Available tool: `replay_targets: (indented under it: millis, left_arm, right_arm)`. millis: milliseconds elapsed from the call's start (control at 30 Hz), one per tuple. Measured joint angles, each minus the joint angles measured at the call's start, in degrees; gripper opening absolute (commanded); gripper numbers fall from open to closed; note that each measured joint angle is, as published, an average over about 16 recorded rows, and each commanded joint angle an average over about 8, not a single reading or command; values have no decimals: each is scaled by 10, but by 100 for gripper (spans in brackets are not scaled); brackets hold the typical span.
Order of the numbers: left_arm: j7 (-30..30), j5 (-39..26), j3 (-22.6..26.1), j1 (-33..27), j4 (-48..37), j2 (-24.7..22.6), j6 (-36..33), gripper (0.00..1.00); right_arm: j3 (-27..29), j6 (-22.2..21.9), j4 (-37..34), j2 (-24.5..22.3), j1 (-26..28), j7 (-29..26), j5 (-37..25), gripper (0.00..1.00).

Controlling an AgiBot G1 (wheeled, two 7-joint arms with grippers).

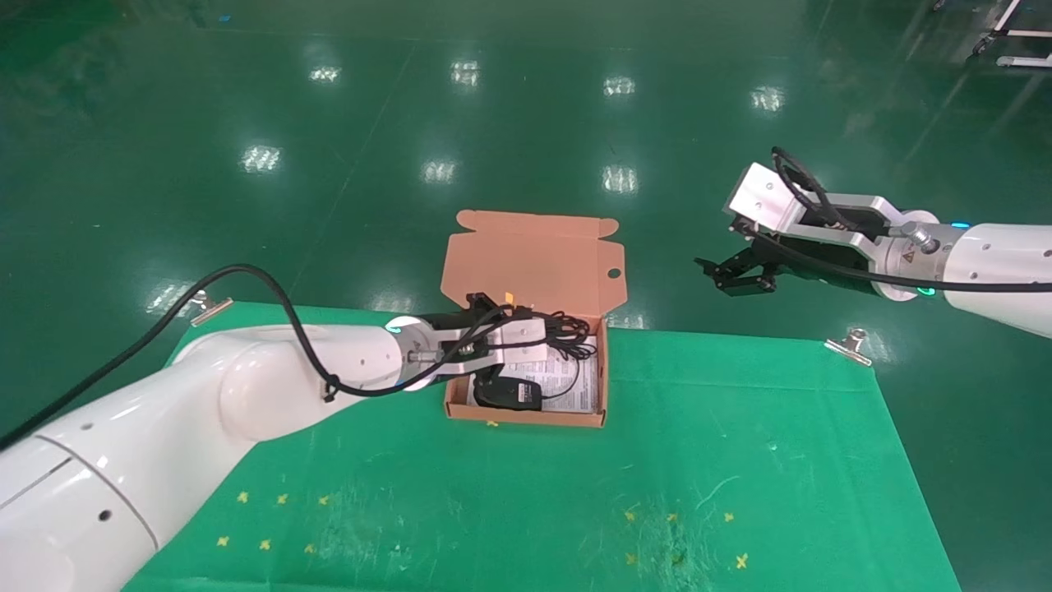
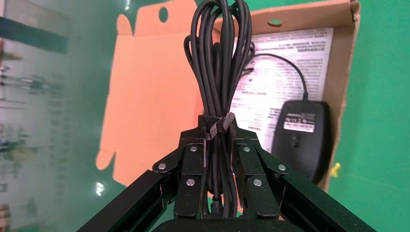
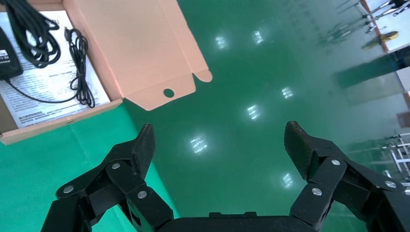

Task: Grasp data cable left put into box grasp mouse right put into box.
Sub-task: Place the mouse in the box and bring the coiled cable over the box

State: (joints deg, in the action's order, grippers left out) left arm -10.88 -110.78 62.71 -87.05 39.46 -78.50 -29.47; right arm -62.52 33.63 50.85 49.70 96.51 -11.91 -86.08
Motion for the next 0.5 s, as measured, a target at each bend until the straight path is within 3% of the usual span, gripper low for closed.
replay_targets:
  millis: [200, 233, 500]
  left_arm:
    - [12, 41, 23, -8, -10, -1, 6, 96]
    - [13, 45, 26, -9, -11, -1, 6, 100]
    - [14, 54, 30, -11, -11, 1, 6, 100]
  right_arm:
    - [-7, 3, 12, -6, 8, -23, -16, 100]
    - [-8, 3, 13, -6, 9, -25, -18, 100]
    - [-11, 5, 14, -6, 11, -29, -22, 100]
